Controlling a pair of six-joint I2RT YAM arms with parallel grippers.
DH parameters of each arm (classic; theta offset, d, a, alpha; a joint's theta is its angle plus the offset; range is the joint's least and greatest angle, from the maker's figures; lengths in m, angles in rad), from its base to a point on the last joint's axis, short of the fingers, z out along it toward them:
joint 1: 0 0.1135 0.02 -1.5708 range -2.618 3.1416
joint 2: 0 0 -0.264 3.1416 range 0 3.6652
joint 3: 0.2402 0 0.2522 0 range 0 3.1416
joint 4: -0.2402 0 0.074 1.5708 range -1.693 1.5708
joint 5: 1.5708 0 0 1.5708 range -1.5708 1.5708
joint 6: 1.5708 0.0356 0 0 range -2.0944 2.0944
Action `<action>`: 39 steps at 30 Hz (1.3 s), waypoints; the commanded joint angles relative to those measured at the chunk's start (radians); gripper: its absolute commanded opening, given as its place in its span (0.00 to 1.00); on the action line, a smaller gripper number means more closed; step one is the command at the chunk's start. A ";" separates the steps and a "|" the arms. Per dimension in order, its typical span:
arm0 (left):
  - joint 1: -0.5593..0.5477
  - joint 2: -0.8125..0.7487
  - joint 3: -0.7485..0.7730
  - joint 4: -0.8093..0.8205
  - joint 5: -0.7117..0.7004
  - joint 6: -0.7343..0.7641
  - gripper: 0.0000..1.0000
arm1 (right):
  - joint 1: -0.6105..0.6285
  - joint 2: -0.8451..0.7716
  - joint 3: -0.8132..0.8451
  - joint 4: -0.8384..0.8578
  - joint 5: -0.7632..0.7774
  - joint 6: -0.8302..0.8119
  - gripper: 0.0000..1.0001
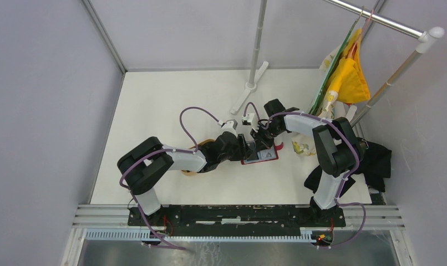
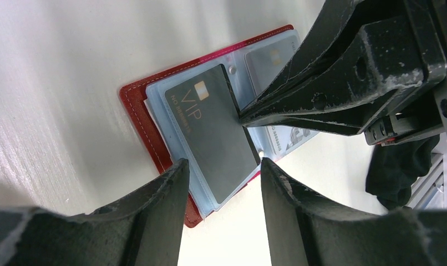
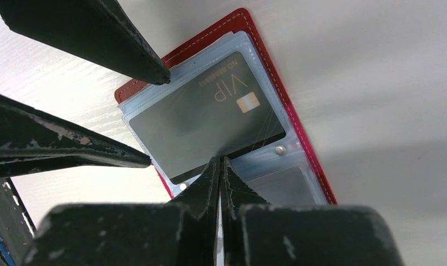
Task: Put the credit cards into the card holder
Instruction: Turn over the card slot in the card holder.
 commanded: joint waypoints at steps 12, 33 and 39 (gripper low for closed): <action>0.019 0.018 0.010 0.022 0.016 -0.074 0.58 | -0.005 0.009 0.023 -0.005 0.019 -0.013 0.03; 0.034 0.043 0.039 0.081 0.120 -0.063 0.56 | -0.012 -0.033 0.023 -0.005 -0.020 -0.020 0.04; 0.033 0.025 0.048 0.081 0.124 -0.048 0.55 | -0.055 -0.111 0.018 0.005 -0.057 -0.016 0.09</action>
